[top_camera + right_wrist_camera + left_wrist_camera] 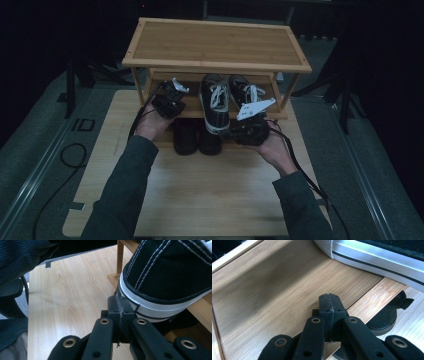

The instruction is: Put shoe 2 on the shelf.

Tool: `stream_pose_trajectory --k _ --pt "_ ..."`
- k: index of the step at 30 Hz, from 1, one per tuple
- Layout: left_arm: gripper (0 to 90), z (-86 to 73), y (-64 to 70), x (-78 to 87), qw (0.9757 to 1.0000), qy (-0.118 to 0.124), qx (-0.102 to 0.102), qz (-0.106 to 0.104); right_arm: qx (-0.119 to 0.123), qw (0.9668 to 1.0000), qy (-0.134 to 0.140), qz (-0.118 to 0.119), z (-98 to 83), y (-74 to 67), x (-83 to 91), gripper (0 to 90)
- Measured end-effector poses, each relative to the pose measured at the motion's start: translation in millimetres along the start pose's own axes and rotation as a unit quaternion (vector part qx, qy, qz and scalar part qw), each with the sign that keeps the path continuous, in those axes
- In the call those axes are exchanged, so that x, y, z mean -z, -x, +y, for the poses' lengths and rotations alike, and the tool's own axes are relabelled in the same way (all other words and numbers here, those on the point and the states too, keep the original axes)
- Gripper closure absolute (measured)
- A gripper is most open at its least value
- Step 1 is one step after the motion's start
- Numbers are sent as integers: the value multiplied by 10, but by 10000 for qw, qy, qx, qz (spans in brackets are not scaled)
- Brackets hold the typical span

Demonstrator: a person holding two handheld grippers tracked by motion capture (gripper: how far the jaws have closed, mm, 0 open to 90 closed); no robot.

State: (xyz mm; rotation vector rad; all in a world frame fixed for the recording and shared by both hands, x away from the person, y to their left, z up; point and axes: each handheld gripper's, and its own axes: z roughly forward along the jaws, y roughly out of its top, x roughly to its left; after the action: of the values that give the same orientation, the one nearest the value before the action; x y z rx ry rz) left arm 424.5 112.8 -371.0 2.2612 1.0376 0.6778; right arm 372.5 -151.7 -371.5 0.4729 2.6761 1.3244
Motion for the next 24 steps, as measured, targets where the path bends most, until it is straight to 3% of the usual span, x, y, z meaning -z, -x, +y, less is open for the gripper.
stream_pose_trajectory --k 13,24 --pt "900 11 5 -2 10000 -29 -18 14 4 9997 164 153 24 44 -88 900" --pt "900 6 13 -4 10000 10 15 13 210 9997 108 36 142 -7 -204 900"
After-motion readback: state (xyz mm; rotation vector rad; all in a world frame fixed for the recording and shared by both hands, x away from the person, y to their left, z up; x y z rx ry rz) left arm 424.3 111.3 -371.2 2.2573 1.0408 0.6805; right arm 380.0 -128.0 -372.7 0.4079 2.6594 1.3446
